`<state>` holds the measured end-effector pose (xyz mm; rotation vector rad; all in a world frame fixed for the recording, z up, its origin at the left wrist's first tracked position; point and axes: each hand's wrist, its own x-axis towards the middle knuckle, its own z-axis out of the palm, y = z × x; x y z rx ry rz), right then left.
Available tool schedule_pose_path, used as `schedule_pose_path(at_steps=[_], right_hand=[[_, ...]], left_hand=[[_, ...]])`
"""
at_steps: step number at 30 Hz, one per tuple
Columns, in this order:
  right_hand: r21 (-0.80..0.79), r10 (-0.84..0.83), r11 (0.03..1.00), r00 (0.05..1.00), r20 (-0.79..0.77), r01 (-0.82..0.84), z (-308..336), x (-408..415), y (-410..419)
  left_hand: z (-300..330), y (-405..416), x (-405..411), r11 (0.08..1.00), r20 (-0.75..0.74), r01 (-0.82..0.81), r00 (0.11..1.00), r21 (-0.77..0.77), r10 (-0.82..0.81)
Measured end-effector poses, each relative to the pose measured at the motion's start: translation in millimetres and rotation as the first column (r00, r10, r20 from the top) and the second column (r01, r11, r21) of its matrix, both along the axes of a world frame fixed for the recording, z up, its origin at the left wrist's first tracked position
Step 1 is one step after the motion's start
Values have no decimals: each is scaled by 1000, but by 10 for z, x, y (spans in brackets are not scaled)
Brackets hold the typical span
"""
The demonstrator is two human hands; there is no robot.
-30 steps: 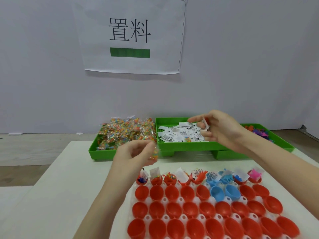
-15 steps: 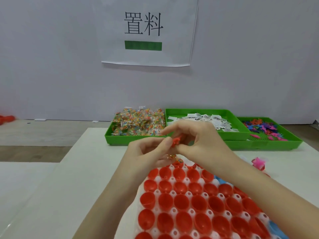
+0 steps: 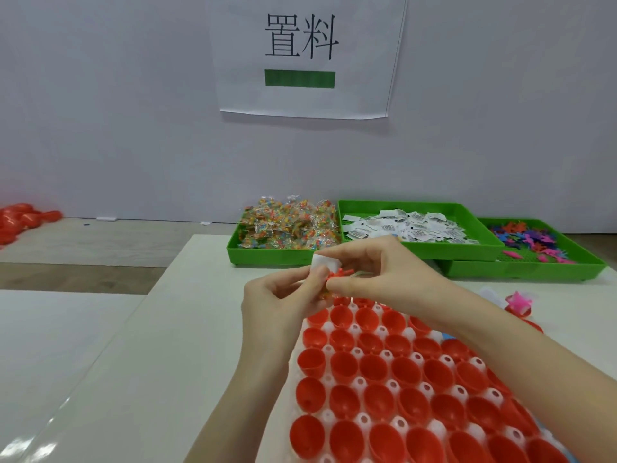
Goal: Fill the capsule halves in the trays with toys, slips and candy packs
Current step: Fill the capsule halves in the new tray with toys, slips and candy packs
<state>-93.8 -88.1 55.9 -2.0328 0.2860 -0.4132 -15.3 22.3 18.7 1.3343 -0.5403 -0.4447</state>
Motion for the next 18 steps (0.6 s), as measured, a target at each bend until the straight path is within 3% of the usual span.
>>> schedule_pose_path(at_steps=[4,7,14,18], right_hand=[[20,-42,999,999,33,41,-15,51,20],[-39,-139,989,988,72,142,-6,110,-4],[-188,-90,977,992,89,105,-9,195,-63],[-340,-142,920,975,173,194,-157,272,-28]], left_hand=[[15,-12,53,999,71,-27,997,-27,29],[44,-12,93,998,125,53,991,-38,-48],[12,-11,185,978,71,204,977,-33,-202],[-33,-24,226,979,52,204,978,4,-204]])
